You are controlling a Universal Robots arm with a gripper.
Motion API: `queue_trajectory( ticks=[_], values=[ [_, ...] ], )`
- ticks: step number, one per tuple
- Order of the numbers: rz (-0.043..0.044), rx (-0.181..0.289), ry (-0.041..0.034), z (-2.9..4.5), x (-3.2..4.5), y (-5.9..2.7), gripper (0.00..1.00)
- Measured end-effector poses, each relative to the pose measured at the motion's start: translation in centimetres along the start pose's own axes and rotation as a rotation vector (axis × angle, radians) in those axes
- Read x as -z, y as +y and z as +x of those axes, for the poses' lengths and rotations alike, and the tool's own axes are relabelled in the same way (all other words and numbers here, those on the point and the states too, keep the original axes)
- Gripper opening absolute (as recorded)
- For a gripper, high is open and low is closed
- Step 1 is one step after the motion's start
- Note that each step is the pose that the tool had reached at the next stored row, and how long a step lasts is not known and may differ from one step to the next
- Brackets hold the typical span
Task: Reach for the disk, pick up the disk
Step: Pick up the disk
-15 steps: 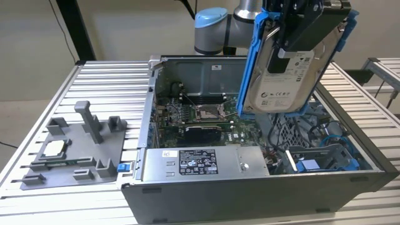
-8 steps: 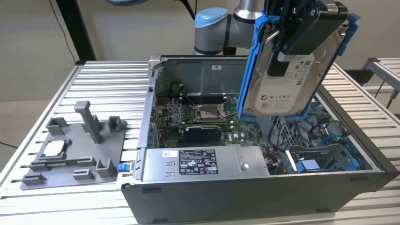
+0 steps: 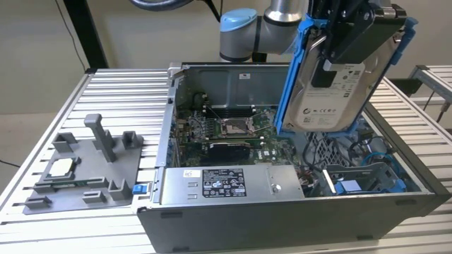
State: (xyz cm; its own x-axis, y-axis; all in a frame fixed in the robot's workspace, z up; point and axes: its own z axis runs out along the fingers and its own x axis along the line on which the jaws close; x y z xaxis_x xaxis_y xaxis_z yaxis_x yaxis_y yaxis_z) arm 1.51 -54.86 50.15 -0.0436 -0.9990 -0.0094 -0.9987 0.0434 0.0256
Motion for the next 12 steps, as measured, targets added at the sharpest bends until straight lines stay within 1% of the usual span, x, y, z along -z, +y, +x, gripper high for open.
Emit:
queue_trajectory(
  ticks=[4,12],
  values=[
    [0.0,0.0,0.0,0.08,0.0,-0.3,0.0],
    [0.0,0.0,0.0,0.16,-0.03,-0.6,0.0]
  ],
)
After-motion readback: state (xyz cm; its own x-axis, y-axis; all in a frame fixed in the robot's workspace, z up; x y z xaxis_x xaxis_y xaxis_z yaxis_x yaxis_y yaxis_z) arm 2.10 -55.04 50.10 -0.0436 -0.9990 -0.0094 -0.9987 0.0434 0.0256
